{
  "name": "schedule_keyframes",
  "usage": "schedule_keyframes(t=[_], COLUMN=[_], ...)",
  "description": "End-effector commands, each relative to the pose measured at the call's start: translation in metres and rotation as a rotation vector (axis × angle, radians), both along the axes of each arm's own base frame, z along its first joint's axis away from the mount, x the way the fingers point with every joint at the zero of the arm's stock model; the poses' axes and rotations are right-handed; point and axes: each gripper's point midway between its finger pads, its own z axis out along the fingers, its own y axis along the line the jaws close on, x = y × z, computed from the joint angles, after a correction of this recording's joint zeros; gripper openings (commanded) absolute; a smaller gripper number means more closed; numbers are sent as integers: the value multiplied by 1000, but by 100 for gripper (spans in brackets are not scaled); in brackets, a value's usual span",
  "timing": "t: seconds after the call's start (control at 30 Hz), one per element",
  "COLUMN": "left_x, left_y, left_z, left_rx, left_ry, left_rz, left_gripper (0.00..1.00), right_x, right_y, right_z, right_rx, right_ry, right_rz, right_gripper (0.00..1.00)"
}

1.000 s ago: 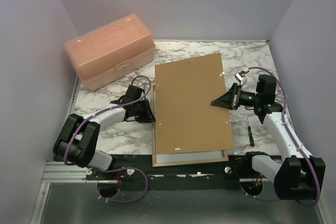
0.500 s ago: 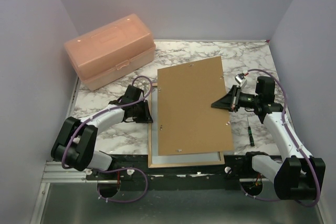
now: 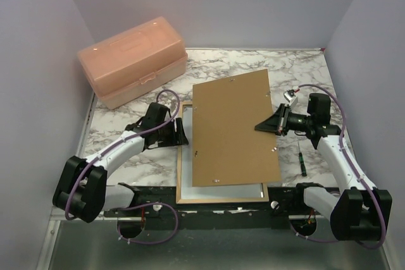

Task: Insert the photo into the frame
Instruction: Move the photo frame to the center of the board, then place the photo frame item in the photo frame.

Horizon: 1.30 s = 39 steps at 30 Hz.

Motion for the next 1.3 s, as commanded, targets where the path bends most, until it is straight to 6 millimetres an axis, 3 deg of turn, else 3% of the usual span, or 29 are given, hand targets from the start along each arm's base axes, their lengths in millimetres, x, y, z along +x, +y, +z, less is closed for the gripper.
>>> schedule_keyframes(t=[0.0,0.3,0.53,1.27], left_x=[-9,-20,-26,-16], left_y=[-1,15,26,24], left_z=[7,2,-17,-35], left_rx=[-49,-97,-63,-28], left_ry=[-3,24,84,138], left_rz=[24,127,160,157], left_gripper=[63,54,48,34], right_x=[-2,-6,-14,-19], right_y=[-1,0,1,4], right_z=[-3,-12,-24,-56], right_rx=[10,21,37,49], right_ry=[7,37,71,146], right_rz=[8,6,6,3], right_gripper=[1,1,1,1])
